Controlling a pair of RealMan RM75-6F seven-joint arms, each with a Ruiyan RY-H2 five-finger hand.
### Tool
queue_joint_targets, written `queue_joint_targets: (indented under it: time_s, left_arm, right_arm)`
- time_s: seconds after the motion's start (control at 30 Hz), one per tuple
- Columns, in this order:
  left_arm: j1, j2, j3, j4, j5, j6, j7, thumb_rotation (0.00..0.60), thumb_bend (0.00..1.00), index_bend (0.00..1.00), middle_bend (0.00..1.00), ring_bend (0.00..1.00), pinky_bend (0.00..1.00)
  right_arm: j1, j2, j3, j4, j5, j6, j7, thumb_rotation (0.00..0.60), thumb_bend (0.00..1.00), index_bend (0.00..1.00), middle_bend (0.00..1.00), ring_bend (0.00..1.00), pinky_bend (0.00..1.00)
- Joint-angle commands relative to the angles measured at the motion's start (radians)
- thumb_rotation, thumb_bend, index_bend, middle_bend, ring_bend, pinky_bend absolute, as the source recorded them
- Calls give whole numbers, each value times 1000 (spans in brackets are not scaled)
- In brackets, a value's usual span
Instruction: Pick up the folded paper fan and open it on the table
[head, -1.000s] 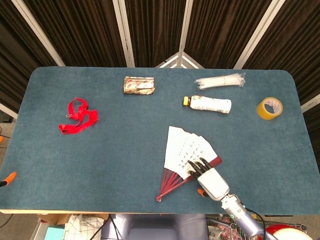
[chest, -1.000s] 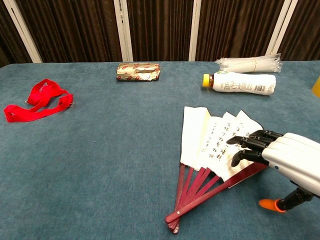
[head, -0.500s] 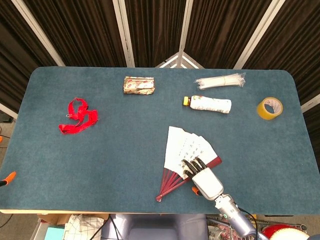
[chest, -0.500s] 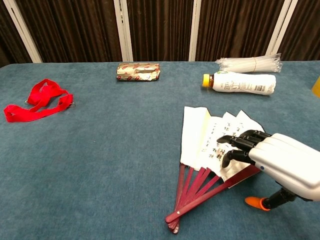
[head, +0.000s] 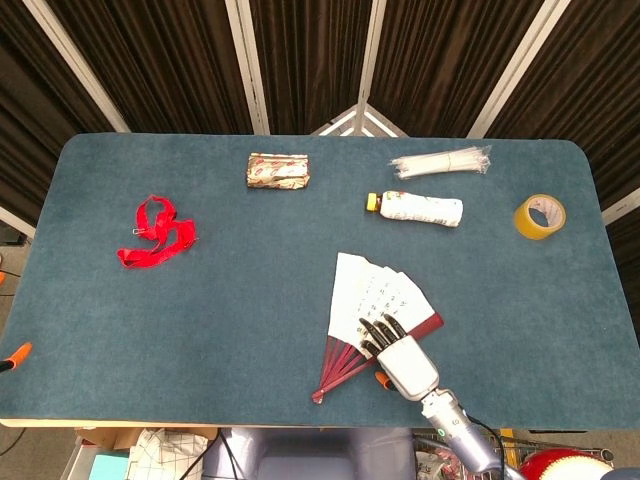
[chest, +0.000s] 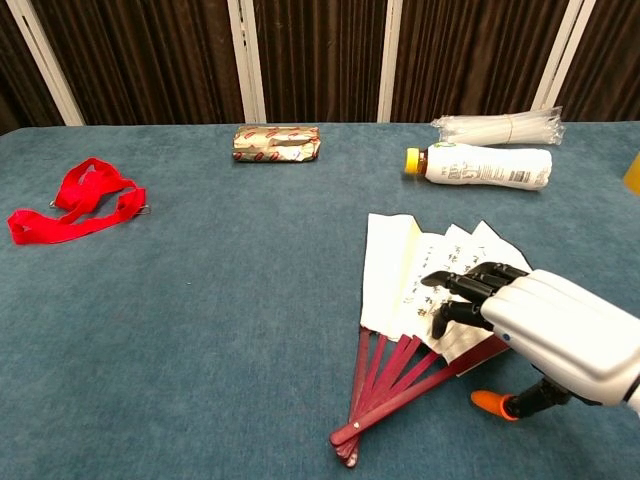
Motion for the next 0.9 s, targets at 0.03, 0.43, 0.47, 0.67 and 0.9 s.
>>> queue_joint_targets:
  time_s: [0.03, 0.43, 0.47, 0.67, 0.9]
  left_arm:
    - [-1, -1, 0, 0, 1, -1, 2, 600, 167, 0, 0, 0, 95]
    - [-2, 0, 0, 0, -2, -4, 0, 600, 167, 0, 0, 0, 95]
    - [-2, 0, 0, 0, -2, -4, -1, 600, 167, 0, 0, 0, 95]
    - [-3, -1, -1, 1, -3, -5, -1, 600, 167, 0, 0, 0, 95]
    - [-3, 0, -1, 1, -2, -6, -3, 600, 167, 0, 0, 0, 95]
  right_arm:
    - [0, -10, 2, 0, 4, 3, -5, 600, 268, 415, 114, 187, 149]
    - [3, -45, 0, 12, 9, 10, -2, 600, 361, 559, 114, 200, 165]
    - [3, -47, 0, 14, 10, 9, -2, 600, 361, 559, 114, 199, 165]
    - [6, -61, -4, 27, 10, 9, -2, 600, 361, 559, 114, 199, 165]
    - [13, -69, 1, 32, 14, 7, -7, 600, 379, 598, 114, 200, 165]
